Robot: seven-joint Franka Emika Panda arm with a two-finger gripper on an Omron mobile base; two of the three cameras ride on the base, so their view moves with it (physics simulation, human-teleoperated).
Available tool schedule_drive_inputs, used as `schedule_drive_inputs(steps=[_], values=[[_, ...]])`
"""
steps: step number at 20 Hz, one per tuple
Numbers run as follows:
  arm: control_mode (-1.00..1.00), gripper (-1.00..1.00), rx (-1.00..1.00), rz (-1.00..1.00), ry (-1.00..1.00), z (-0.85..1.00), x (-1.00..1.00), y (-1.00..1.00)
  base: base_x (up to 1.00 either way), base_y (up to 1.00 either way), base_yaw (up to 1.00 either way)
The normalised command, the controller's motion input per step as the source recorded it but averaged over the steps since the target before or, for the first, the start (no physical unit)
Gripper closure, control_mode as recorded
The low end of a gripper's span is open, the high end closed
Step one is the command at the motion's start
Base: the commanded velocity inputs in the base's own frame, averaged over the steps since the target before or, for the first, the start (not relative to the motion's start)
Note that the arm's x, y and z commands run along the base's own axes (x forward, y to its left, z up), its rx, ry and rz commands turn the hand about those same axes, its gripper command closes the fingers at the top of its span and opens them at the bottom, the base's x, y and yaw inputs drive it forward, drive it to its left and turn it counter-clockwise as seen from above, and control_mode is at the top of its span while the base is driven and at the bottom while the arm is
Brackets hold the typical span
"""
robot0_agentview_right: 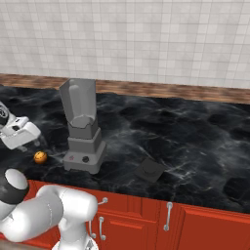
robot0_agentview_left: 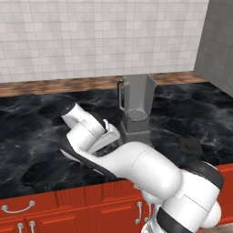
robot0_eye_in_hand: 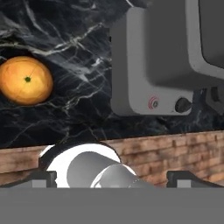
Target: Open the blender lid, put the orange in the blender, close the lid, and start the blender.
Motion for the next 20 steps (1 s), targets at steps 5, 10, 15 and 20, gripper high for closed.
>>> schedule_drive_inputs(steps=[5, 10, 15, 20], values=[[-1.00, -1.00, 0.00, 0.11, 0.10, -0.53, 0.25, 0.00, 0.00, 0.00, 0.00], [-1.00, -1.00, 0.00, 0.13, 0.09, -0.38, 0.34, 0.05, 0.00, 0.00, 0.00], [-1.00, -1.00, 0.00, 0.12, 0.07, -0.32, 0.23, 0.25, 0.00, 0.00, 0.00], [-1.00, -1.00, 0.00, 0.12, 0.04, -0.35, 0.14, 0.34, 0.00, 0.00, 0.00]])
